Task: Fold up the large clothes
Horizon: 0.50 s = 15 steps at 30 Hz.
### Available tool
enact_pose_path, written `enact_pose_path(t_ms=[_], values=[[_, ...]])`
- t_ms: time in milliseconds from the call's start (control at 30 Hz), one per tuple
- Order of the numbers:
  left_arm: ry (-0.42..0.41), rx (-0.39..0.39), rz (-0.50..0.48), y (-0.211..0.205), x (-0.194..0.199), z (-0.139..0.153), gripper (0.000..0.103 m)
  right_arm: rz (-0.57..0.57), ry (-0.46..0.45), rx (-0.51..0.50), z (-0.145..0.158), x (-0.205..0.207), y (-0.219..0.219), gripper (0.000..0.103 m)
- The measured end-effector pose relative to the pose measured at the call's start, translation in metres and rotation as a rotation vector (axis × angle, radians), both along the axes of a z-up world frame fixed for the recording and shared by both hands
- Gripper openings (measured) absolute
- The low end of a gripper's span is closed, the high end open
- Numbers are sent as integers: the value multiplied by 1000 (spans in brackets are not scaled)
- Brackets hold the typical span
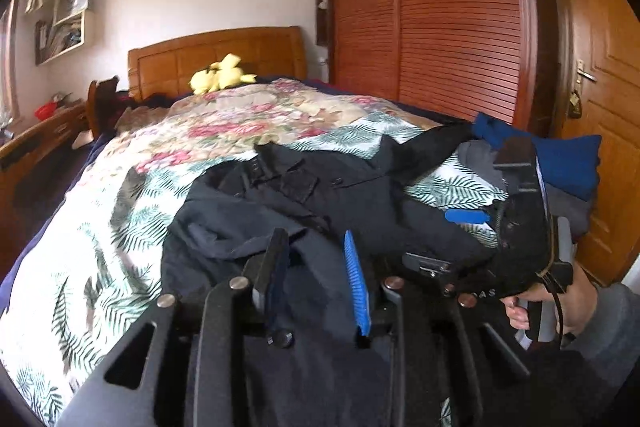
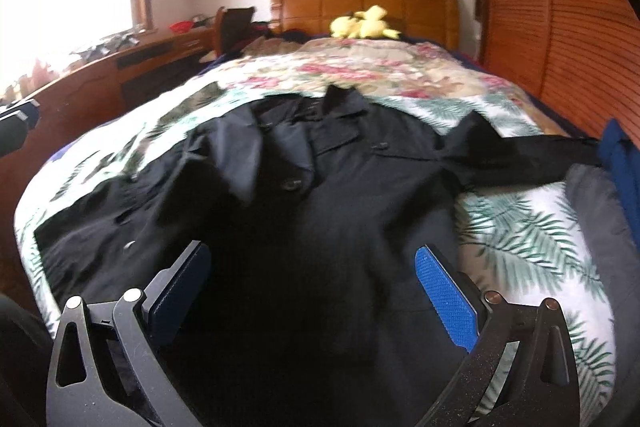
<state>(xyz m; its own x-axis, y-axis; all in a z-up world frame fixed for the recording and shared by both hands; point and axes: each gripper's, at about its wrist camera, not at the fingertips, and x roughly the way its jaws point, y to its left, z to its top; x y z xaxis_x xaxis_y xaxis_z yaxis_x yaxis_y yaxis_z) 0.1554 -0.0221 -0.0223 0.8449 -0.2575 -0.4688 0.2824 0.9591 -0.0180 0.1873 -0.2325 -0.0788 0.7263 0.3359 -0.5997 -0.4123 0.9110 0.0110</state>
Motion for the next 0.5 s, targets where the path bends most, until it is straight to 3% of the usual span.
enact_pose_path(t_ms=[500], values=[[44, 8, 82, 40, 5, -22, 27, 176, 145, 12, -39, -10, 70, 103]])
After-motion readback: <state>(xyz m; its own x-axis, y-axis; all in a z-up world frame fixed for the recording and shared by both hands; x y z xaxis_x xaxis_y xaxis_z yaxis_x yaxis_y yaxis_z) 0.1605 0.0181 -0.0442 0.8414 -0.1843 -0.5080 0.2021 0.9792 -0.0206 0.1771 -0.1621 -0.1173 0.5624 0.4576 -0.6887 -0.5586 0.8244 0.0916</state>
